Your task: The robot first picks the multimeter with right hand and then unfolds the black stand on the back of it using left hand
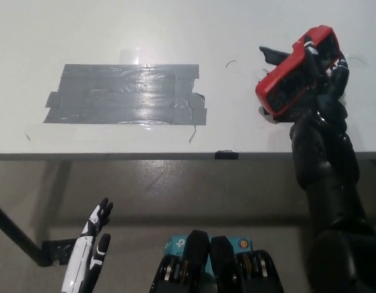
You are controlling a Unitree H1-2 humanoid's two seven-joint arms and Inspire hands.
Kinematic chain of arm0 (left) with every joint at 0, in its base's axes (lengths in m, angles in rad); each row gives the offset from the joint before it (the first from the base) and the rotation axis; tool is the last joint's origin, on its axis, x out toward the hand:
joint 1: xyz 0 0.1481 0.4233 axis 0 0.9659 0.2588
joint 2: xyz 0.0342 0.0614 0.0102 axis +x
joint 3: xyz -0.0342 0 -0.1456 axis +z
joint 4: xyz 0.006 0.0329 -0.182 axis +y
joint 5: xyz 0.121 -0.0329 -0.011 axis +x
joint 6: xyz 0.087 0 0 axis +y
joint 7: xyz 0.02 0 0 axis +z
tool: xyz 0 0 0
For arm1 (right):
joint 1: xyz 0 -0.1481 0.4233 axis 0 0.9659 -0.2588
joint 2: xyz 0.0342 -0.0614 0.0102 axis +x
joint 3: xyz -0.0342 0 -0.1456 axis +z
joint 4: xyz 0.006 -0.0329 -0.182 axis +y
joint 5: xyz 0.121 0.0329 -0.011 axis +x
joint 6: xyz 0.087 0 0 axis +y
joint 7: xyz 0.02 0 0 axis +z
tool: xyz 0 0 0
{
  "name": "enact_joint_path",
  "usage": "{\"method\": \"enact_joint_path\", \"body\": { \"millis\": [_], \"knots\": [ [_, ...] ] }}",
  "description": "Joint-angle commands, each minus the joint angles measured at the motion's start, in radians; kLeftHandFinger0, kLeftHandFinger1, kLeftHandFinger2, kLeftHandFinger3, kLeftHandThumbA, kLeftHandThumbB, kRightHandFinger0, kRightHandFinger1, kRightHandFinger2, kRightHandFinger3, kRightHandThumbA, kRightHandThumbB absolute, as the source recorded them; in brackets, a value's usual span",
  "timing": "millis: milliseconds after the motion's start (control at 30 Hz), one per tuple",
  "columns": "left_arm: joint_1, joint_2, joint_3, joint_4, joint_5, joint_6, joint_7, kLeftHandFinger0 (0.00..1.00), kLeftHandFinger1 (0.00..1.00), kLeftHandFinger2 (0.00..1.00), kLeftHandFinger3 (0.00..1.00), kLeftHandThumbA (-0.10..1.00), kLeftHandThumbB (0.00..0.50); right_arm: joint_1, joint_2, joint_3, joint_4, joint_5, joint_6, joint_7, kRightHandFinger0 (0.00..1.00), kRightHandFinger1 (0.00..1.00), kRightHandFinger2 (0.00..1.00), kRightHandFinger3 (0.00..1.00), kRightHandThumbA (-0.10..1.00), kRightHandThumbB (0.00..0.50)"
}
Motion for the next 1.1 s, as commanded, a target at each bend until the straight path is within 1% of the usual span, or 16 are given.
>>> {"method": "enact_joint_path", "body": {
  "millis": [0,133,233,300,333,367,467,500,533,567,600,700,767,900,933,1067],
  "knots": [
    [0.021,0.002,-0.009,-0.062,-0.001,-0.024,-0.002,1.0,1.0,1.0,1.0,1.0,0.183,-0.029,0.055,-0.078,-0.409,0.397,0.133,0.24,0.0,0.11,0.71,1.0,-0.1,0.114],
    [0.016,-0.003,-0.017,-0.089,-0.008,-0.029,-0.008,1.0,1.0,1.0,1.0,1.0,0.185,0.036,0.098,-0.112,-0.629,0.618,0.322,0.239,0.0,0.13,0.7,0.96,-0.1,0.149],
    [0.014,-0.008,-0.024,-0.147,0.005,-0.023,-0.011,1.0,1.0,1.0,1.0,1.0,0.16,0.109,0.112,-0.066,-0.756,0.75,0.384,0.248,0.0,0.18,0.7,0.65,-0.1,0.18],
    [0.009,-0.012,-0.028,-0.192,-0.002,-0.012,-0.016,1.0,1.0,1.0,1.0,1.0,0.156,0.156,0.11,-0.017,-0.808,0.836,0.385,0.26,0.0,0.21,0.71,0.54,-0.1,0.187],
    [0.001,-0.018,-0.032,-0.234,-0.004,0.006,-0.022,1.0,1.0,1.0,1.0,1.0,0.154,0.189,0.111,0.018,-0.848,0.868,0.385,0.275,0.0,0.22,0.72,0.46,-0.1,0.211],
    [-0.009,-0.02,-0.039,-0.272,-0.012,0.017,-0.03,1.0,1.0,1.0,1.0,1.0,0.149,0.218,0.108,0.051,-0.883,0.905,0.385,0.287,0.0,0.22,0.73,0.41,-0.1,0.208],
    [-0.031,-0.026,-0.051,-0.352,-0.017,0.057,-0.046,1.0,1.0,1.0,1.0,1.0,0.171,0.283,0.108,0.108,-0.953,0.956,0.385,0.317,0.0,0.16,0.66,0.3,-0.1,0.217],
    [-0.056,-0.034,-0.062,-0.41,-0.029,0.076,-0.054,1.0,1.0,1.0,1.0,1.0,0.164,0.331,0.104,0.158,-1.006,0.988,0.385,0.35,0.0,0.14,0.63,0.2,-0.1,0.203],
    [-0.068,-0.035,-0.065,-0.426,-0.033,0.081,-0.058,1.0,1.0,1.0,1.0,1.0,0.162,0.345,0.1,0.176,-1.02,0.994,0.385,0.366,0.0,0.14,0.63,0.19,-0.1,0.202],
    [-0.09,-0.042,-0.071,-0.458,-0.029,0.092,-0.061,1.0,1.0,1.0,1.0,1.0,0.155,0.372,0.099,0.206,-1.057,0.994,0.385,0.37,0.0,0.1,0.56,0.18,-0.1,0.223],
    [-0.105,-0.047,-0.073,-0.48,-0.022,0.106,-0.063,1.0,1.0,1.0,1.0,1.0,0.163,0.389,0.1,0.224,-1.079,1.004,0.385,0.375,0.0,0.09,0.53,0.16,-0.1,0.218],
    [-0.17,-0.06,-0.092,-0.55,-0.037,0.155,-0.08,1.0,1.0,1.0,1.0,1.0,0.201,0.456,0.111,0.289,-1.181,1.005,0.385,0.363,0.0,0.08,0.51,0.14,-0.1,0.221],
    [-0.197,-0.061,-0.098,-0.563,-0.05,0.167,-0.083,1.0,1.0,1.0,1.0,1.0,0.204,0.472,0.107,0.31,-1.21,1.01,0.385,0.363,0.0,0.08,0.5,0.15,-0.1,0.226],
    [-0.218,-0.063,-0.103,-0.577,-0.045,0.189,-0.081,1.0,1.0,1.0,1.0,1.0,0.211,0.484,0.101,0.327,-1.23,1.026,0.385,0.365,0.0,0.08,0.5,0.11,-0.1,0.22],
    [-0.299,-0.07,-0.101,-0.583,-0.036,0.206,-0.084,1.0,1.0,1.0,1.0,1.0,0.195,0.466,0.097,0.347,-1.256,1.051,0.385,0.403,0.0,0.1,0.51,0.06,-0.1,0.174],
    [-0.35,-0.069,-0.1,-0.58,-0.038,0.214,-0.083,1.0,1.0,1.0,1.0,1.0,0.19,0.44,0.081,0.366,-1.279,1.05,0.385,0.409,0.0,0.09,0.52,0.04,-0.1,0.168]
  ]
}}
